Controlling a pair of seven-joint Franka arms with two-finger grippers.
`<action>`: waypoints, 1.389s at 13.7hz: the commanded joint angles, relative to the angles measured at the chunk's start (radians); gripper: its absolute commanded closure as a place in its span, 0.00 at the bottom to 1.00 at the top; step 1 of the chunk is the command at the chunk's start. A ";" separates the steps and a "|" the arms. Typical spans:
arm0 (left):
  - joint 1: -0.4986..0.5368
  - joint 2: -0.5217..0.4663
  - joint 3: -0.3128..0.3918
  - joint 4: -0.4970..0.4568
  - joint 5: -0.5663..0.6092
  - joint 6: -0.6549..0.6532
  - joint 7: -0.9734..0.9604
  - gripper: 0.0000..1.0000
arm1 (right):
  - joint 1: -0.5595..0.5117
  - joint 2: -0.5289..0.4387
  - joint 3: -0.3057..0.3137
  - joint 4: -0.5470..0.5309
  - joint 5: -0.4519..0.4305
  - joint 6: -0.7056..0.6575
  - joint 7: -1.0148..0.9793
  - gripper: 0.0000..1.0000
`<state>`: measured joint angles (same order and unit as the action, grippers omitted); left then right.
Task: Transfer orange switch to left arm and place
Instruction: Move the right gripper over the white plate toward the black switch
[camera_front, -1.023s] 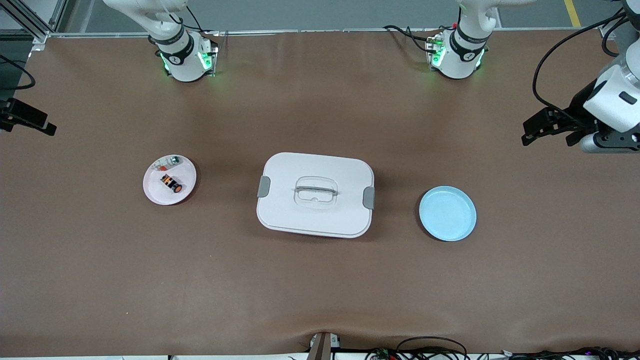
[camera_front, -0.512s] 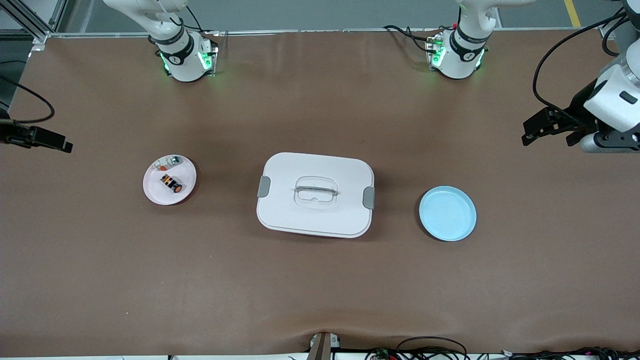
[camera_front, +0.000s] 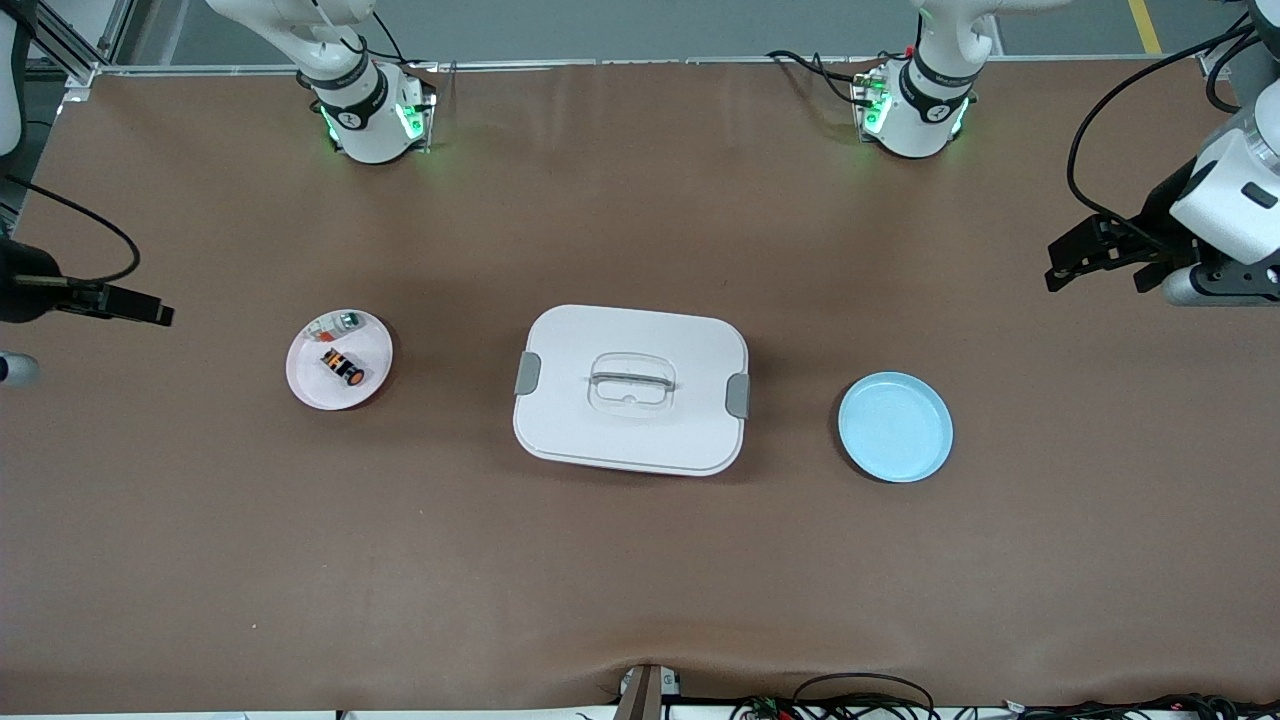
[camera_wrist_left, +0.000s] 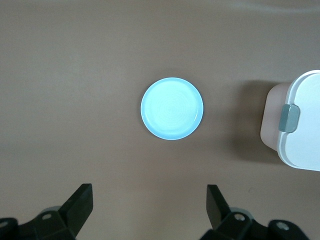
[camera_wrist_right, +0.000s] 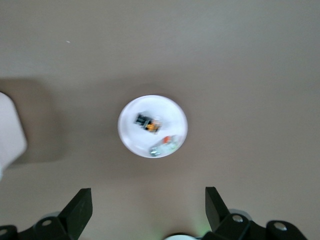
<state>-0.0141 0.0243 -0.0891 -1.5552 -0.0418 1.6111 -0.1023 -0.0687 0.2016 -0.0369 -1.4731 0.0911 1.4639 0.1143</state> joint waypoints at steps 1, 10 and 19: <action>0.006 0.000 -0.008 0.015 0.005 -0.016 0.010 0.00 | -0.005 -0.030 0.006 -0.122 0.044 0.096 0.175 0.00; 0.006 0.000 -0.008 0.015 0.003 -0.016 0.010 0.00 | 0.033 -0.103 0.009 -0.422 -0.050 0.429 0.399 0.00; 0.008 0.000 -0.008 0.017 0.003 -0.016 0.012 0.00 | 0.056 -0.137 0.012 -0.740 -0.033 0.739 0.533 0.00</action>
<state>-0.0141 0.0243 -0.0891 -1.5544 -0.0418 1.6110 -0.1020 -0.0278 0.1025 -0.0272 -2.1340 0.0574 2.1389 0.6153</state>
